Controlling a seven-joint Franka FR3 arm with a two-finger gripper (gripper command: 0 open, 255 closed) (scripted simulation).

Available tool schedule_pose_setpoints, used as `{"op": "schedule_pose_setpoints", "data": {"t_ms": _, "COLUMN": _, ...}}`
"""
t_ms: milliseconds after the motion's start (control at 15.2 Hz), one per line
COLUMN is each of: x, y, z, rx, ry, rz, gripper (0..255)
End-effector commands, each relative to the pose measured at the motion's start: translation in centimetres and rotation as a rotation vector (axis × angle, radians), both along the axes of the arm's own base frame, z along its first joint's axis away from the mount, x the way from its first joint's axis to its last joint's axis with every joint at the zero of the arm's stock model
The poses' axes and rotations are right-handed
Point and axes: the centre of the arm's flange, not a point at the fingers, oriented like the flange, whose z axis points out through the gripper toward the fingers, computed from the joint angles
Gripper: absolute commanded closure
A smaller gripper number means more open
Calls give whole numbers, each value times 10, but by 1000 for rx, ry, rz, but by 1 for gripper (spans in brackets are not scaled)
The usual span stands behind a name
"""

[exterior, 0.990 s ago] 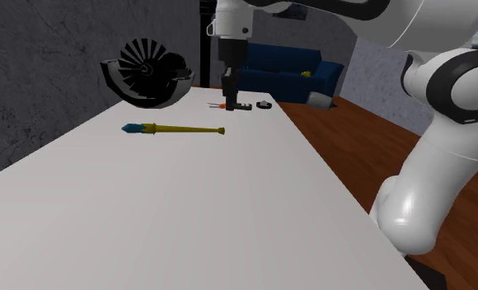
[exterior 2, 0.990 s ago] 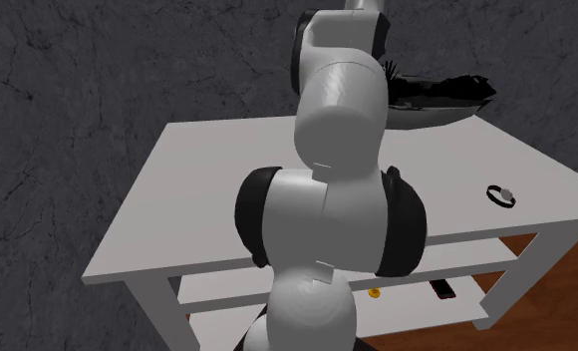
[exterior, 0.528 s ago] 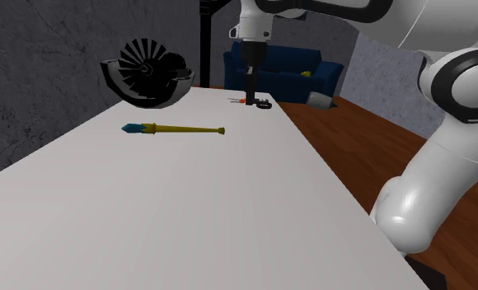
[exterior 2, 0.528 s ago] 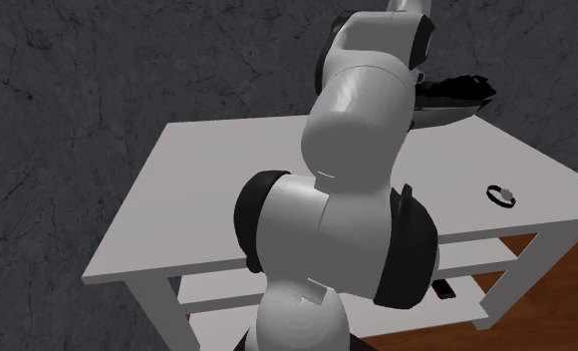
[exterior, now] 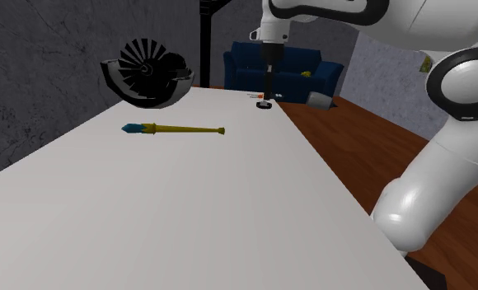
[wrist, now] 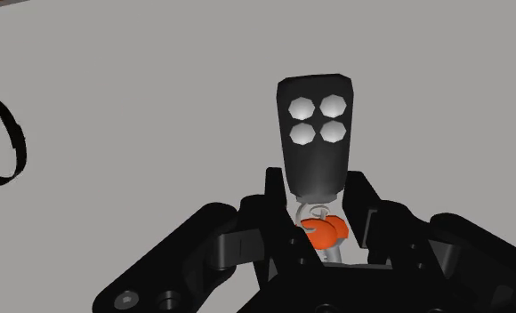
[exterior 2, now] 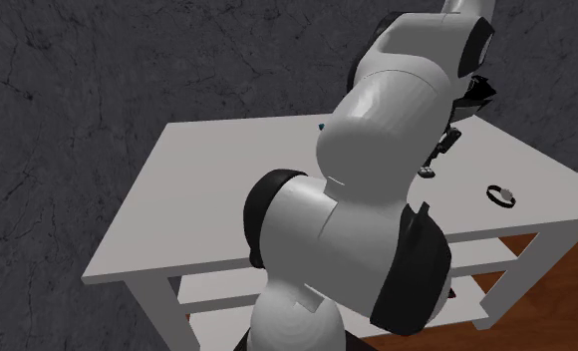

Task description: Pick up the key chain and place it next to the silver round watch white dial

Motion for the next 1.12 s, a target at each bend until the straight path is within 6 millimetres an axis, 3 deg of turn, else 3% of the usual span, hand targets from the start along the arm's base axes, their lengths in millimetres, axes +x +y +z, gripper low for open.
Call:
{"op": "schedule_pose_setpoints", "data": {"t_ms": 0, "x": -5, "y": -30, "z": -4, "rx": 0, "ry": 0, "rz": 2, "gripper": 255}}
{"op": "schedule_pose_setpoints", "data": {"t_ms": 264, "x": -7, "y": -83, "z": -4, "rx": 0, "ry": 0, "rz": 2, "gripper": 255}}
{"op": "schedule_pose_setpoints", "data": {"t_ms": 1056, "x": -7, "y": -83, "z": -68, "rx": 0, "ry": 0, "rz": 2, "gripper": 255}}
